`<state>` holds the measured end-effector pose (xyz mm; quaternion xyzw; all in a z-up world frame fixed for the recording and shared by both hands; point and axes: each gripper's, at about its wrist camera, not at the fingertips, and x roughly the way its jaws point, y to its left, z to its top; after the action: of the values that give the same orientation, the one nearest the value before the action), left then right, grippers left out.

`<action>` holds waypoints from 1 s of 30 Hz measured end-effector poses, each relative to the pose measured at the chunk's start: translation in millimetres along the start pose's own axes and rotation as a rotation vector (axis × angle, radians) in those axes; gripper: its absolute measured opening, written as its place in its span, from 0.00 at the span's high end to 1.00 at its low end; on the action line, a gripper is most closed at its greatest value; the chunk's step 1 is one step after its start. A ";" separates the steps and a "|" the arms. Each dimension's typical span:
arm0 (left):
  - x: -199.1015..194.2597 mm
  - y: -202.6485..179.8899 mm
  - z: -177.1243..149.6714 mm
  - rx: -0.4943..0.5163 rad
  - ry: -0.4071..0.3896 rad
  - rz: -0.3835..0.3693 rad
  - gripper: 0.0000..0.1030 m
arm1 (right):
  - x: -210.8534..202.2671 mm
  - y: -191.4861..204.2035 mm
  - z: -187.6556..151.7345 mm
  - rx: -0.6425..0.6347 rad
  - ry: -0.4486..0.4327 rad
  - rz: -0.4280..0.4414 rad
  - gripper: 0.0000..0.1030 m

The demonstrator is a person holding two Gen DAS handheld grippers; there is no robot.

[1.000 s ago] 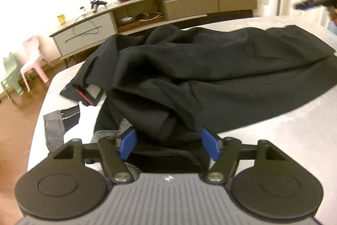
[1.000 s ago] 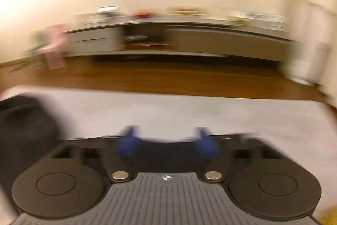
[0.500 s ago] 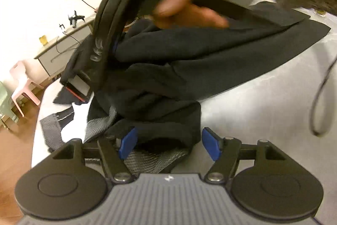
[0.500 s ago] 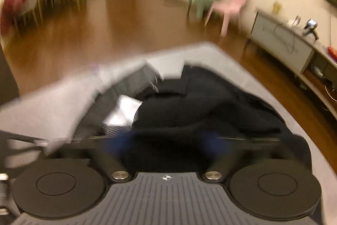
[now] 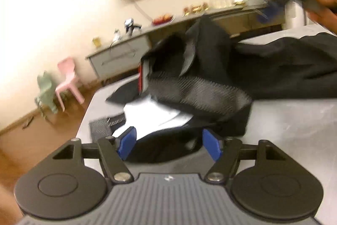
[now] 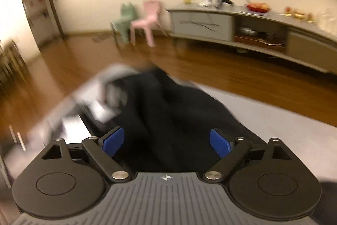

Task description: Fold clothes

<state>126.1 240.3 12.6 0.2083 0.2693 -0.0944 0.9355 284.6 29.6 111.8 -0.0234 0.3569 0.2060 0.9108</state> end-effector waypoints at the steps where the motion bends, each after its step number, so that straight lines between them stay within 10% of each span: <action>1: 3.3 -7.0 1.6 0.023 0.002 -0.016 0.26 | -11.4 -16.1 -25.6 -0.023 0.031 -0.038 0.11; 6: 32.3 -45.5 5.0 0.142 0.030 -0.009 0.36 | -71.2 -85.4 -140.0 -0.006 0.150 -0.145 0.11; 8: 40.4 -44.2 10.7 0.094 0.049 -0.014 0.94 | -89.8 -98.8 -167.5 0.031 0.160 -0.164 0.11; 9: 41.7 -40.0 14.6 0.052 0.055 -0.031 0.97 | -99.3 -109.3 -179.0 0.052 0.163 -0.175 0.11; 11: 19.9 -1.7 26.0 -0.156 -0.061 -0.038 0.97 | -113.0 -129.3 -194.6 0.091 0.168 -0.207 0.11; 14: -3.4 107.1 1.7 -0.752 -0.128 0.063 0.97 | -132.6 -156.9 -212.8 0.139 0.163 -0.269 0.10; 16: -6.3 162.4 -38.3 -1.068 -0.074 0.126 0.96 | -143.0 -172.1 -221.2 0.163 0.169 -0.302 0.10; 18: -5.3 174.0 -56.6 -1.136 -0.017 0.141 0.87 | -153.7 -181.1 -230.3 0.171 0.164 -0.311 0.09; 20: -8.7 166.5 -53.2 -1.111 0.015 0.165 0.45 | -158.0 -186.0 -235.8 0.203 0.173 -0.319 0.05; 22: -12.5 157.5 -47.9 -1.079 0.045 0.191 0.30 | -161.6 -187.9 -240.2 0.226 0.164 -0.316 0.03; 30: -16.4 119.5 -32.9 -1.013 0.141 0.115 0.24 | -174.3 -181.1 -251.9 0.233 0.114 -0.348 0.01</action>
<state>131.6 362.9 36.6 -0.2505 0.3319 0.1139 0.9023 79.2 -246.2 20.4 0.0093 0.4199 0.0012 0.9075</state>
